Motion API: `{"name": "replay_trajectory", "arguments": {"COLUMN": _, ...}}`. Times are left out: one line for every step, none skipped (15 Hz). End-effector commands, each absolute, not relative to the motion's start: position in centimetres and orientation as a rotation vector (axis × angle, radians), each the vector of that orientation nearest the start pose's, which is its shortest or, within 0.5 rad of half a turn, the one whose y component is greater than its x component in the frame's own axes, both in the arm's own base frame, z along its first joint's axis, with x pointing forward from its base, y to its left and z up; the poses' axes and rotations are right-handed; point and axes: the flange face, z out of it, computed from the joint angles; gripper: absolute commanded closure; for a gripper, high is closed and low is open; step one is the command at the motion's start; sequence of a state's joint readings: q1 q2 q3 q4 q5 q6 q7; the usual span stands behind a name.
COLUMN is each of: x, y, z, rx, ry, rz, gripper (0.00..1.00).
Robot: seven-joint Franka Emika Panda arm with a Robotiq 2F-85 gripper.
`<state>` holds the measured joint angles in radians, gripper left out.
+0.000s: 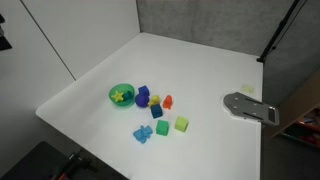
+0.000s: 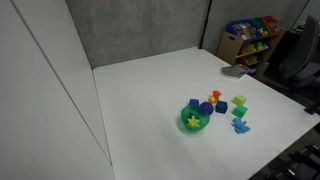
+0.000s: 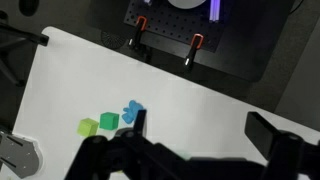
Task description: Put the blue toy elephant in the green bowl
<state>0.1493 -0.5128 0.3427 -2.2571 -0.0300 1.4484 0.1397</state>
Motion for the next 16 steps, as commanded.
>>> {"name": "replay_trajectory", "arguments": {"x": 31.8, "y": 18.6, "z": 52.5, "rx": -3.359, "ry": -0.482, "rz": 0.431, "gripper": 0.0}}
{"name": "replay_trajectory", "arguments": {"x": 31.8, "y": 18.6, "z": 52.5, "rx": -3.359, "ry": -0.482, "rz": 0.431, "gripper": 0.0}}
{"name": "replay_trajectory", "arguments": {"x": 31.8, "y": 18.6, "z": 52.5, "rx": -3.359, "ry": -0.482, "rz": 0.431, "gripper": 0.0}}
{"name": "replay_trajectory", "arguments": {"x": 31.8, "y": 18.6, "z": 52.5, "rx": -3.359, "ry": -0.482, "rz": 0.431, "gripper": 0.0}}
{"name": "replay_trajectory", "arguments": {"x": 32.1, "y": 18.6, "z": 52.5, "rx": -3.355, "ry": -0.457, "rz": 0.431, "gripper": 0.0}}
{"name": "replay_trajectory", "arguments": {"x": 32.5, "y": 18.6, "z": 52.6, "rx": -3.353, "ry": -0.445, "rz": 0.424, "gripper": 0.0}}
{"name": "replay_trajectory", "arguments": {"x": 32.8, "y": 18.7, "z": 52.4, "rx": -3.35, "ry": -0.438, "rz": 0.422, "gripper": 0.0}}
{"name": "replay_trajectory", "arguments": {"x": 33.3, "y": 18.8, "z": 52.3, "rx": -3.347, "ry": -0.436, "rz": 0.408, "gripper": 0.0}}
{"name": "replay_trajectory", "arguments": {"x": 33.8, "y": 19.0, "z": 52.2, "rx": -3.345, "ry": -0.421, "rz": 0.387, "gripper": 0.0}}
{"name": "replay_trajectory", "arguments": {"x": 34.4, "y": 19.2, "z": 52.1, "rx": -3.342, "ry": -0.418, "rz": 0.362, "gripper": 0.0}}
{"name": "replay_trajectory", "arguments": {"x": 35.1, "y": 19.5, "z": 52.0, "rx": -3.342, "ry": -0.4, "rz": 0.32, "gripper": 0.0}}
{"name": "replay_trajectory", "arguments": {"x": 35.8, "y": 19.8, "z": 51.7, "rx": -3.339, "ry": -0.392, "rz": 0.29, "gripper": 0.0}}
{"name": "replay_trajectory", "arguments": {"x": 36.6, "y": 20.1, "z": 51.4, "rx": -3.338, "ry": -0.376, "rz": 0.255, "gripper": 0.0}}
{"name": "replay_trajectory", "arguments": {"x": 37.3, "y": 20.3, "z": 51.2, "rx": -3.332, "ry": -0.362, "rz": 0.219, "gripper": 0.0}}
{"name": "replay_trajectory", "arguments": {"x": 38.2, "y": 20.5, "z": 50.7, "rx": -3.323, "ry": -0.349, "rz": 0.191, "gripper": 0.0}}
{"name": "replay_trajectory", "arguments": {"x": 39.2, "y": 20.7, "z": 50.1, "rx": -3.316, "ry": -0.334, "rz": 0.162, "gripper": 0.0}}
